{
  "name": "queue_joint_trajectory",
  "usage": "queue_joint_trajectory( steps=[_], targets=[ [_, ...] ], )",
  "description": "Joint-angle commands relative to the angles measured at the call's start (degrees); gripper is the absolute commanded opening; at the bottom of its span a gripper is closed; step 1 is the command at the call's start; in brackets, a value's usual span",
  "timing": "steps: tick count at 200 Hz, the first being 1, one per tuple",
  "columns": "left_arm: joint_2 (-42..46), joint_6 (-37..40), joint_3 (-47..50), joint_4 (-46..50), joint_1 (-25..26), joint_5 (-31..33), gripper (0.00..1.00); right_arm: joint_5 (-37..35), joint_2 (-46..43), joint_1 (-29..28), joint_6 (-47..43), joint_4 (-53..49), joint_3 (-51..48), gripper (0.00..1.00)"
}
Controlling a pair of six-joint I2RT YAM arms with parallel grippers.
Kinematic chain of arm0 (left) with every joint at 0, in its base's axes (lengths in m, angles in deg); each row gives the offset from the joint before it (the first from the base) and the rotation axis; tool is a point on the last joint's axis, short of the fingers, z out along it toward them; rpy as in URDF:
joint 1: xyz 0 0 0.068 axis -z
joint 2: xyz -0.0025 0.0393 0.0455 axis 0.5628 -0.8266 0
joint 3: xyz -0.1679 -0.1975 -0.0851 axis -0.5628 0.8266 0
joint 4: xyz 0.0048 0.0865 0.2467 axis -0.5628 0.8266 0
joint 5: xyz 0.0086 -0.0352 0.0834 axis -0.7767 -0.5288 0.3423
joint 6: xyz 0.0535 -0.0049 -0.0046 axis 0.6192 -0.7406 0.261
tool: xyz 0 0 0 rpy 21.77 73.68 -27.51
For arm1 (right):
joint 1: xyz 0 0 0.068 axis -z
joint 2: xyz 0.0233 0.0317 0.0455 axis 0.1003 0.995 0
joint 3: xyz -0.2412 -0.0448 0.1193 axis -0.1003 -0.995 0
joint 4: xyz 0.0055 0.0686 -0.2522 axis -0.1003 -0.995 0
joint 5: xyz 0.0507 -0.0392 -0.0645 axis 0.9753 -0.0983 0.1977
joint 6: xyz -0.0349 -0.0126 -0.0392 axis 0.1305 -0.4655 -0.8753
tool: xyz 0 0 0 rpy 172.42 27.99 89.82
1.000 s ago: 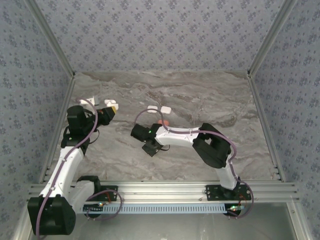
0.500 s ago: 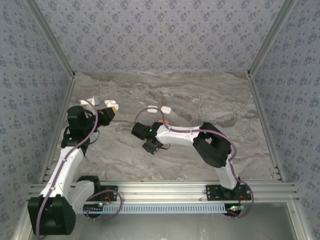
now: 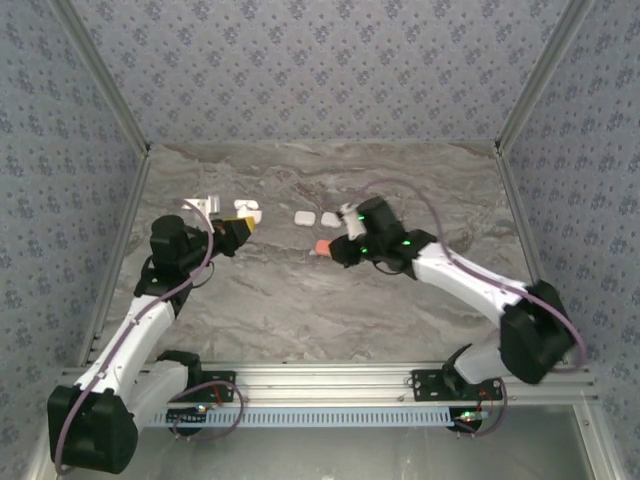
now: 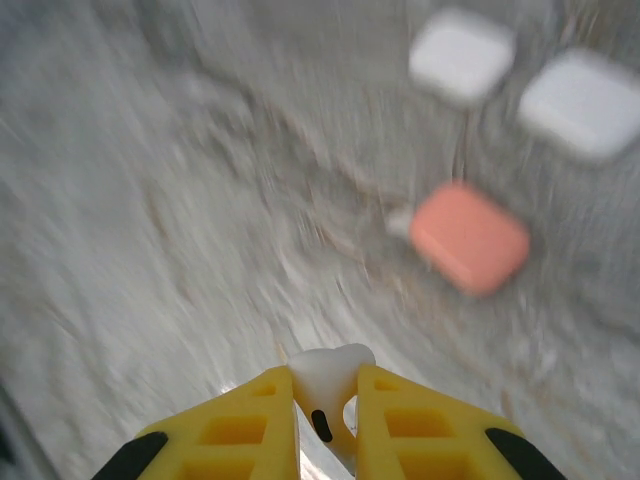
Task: Insert wireless bluetooth earbuds into charging case
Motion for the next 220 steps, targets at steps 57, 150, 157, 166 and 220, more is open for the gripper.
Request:
queue_joint_trajectory(
  steps=[57, 150, 157, 166, 220],
  targets=[
    [-5.52, 5.94, -1.11, -25.89, 17.03, 1.62, 0.0, 15.35, -13.82, 8.41, 15.03, 28.8, -2.0, 0.2],
    [-14.6, 6.45, -5.95, -35.16, 22.88, 1.34, 0.0, 17.26, -13.7, 3.45, 13.33, 28.35, 0.62, 0.2],
    [-14.96, 6.45, -6.16, -35.48, 23.09, 1.34, 0.0, 16.76, -13.7, 3.2, 13.22, 28.16, 0.53, 0.2],
    [-15.39, 6.52, -6.4, -35.67, 23.43, 1.27, 0.0, 16.09, -13.66, 2.98, 13.28, 28.43, 0.34, 0.2],
    [-16.26, 6.45, -7.02, -36.11, 24.11, 0.11, 0.0, 14.2, -12.88, 2.63, 12.63, 28.54, 0.23, 0.2]
  ],
)
